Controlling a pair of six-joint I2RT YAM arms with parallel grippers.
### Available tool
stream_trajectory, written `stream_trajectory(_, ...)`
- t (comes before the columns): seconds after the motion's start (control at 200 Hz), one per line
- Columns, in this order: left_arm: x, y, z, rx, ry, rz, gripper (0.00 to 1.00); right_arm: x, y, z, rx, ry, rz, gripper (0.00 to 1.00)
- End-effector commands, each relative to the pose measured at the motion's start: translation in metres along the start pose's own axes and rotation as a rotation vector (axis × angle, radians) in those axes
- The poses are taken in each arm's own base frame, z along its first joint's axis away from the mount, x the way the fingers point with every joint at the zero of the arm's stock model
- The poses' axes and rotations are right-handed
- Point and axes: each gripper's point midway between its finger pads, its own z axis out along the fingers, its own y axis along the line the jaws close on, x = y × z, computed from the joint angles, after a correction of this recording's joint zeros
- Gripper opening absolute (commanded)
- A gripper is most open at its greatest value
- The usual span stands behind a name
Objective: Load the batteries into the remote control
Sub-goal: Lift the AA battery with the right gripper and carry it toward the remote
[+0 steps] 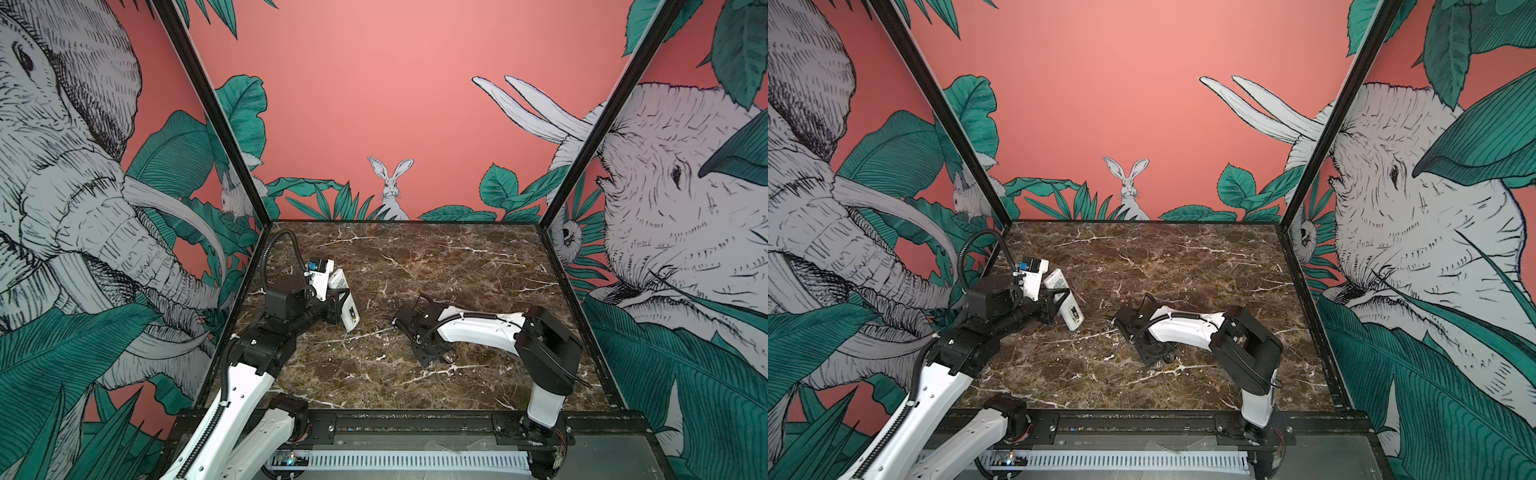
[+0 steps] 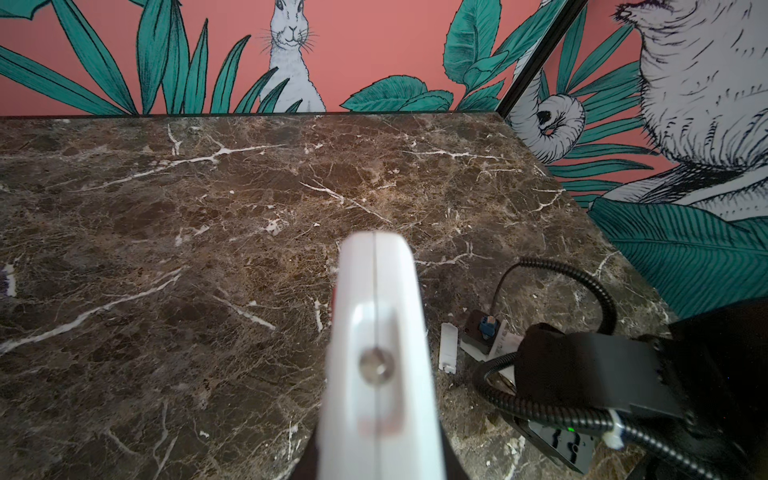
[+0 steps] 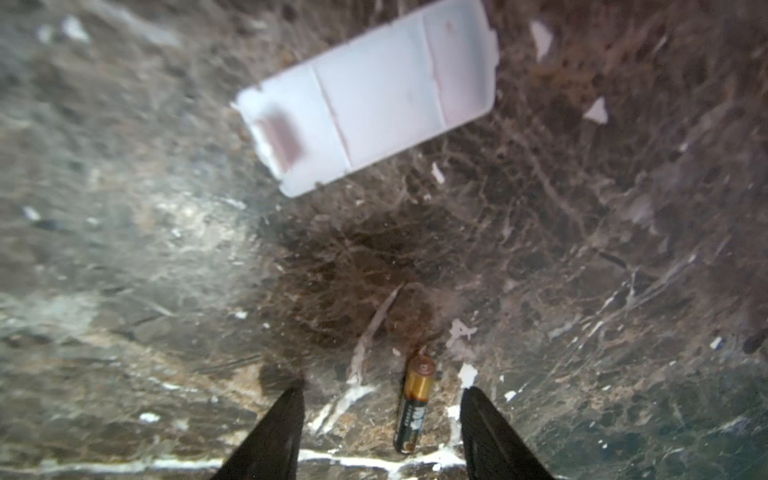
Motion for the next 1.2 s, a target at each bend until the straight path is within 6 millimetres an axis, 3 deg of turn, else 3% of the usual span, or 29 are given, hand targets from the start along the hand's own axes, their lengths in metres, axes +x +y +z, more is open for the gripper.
stream_trajectory(0.0, -0.021, -0.006, -0.008, 0.009, -0.063, 0.023, 0.0, -0.015, 0.0, -0.015, -0.044, -0.093, 0.004, 0.75)
stream_trajectory(0.065, -0.02, -0.005, -0.007, 0.007, -0.061, 0.019, 0.0, -0.018, -0.002, -0.022, -0.066, -0.122, 0.011, 0.98)
stream_trajectory(0.23, -0.022, -0.006, -0.005, 0.014, -0.062, 0.01, 0.0, -0.027, -0.028, -0.036, -0.038, -0.212, 0.114, 0.99)
stream_trajectory(0.415, -0.024, -0.007, -0.006, 0.013, -0.064, 0.01, 0.0, -0.02, -0.044, -0.024, -0.111, -0.147, 0.164, 0.99)
stream_trajectory(0.44, -0.023, -0.006, -0.006, 0.011, -0.062, 0.01, 0.0, -0.021, -0.045, -0.032, -0.138, -0.176, 0.178, 0.97)
stream_trajectory(0.515, -0.023, -0.006, -0.006, 0.012, -0.061, 0.009, 0.0, -0.02, -0.046, -0.027, -0.18, -0.204, 0.214, 0.88)
stream_trajectory(0.64, -0.023, -0.006, -0.005, 0.015, -0.063, -0.002, 0.0, -0.011, -0.046, -0.011, -0.233, -0.201, 0.272, 0.6)
stream_trajectory(0.76, -0.023, -0.007, -0.003, 0.024, -0.061, -0.01, 0.0, -0.005, -0.04, 0.001, -0.266, -0.186, 0.275, 0.44)
stream_trajectory(0.85, -0.023, -0.008, -0.002, 0.03, -0.061, -0.016, 0.0, -0.002, -0.034, 0.006, -0.291, -0.167, 0.269, 0.37)
stream_trajectory(1.195, -0.022, -0.008, 0.003, 0.038, -0.06, -0.033, 0.0, 0.0, -0.033, 0.015, -0.285, -0.16, 0.284, 0.27)
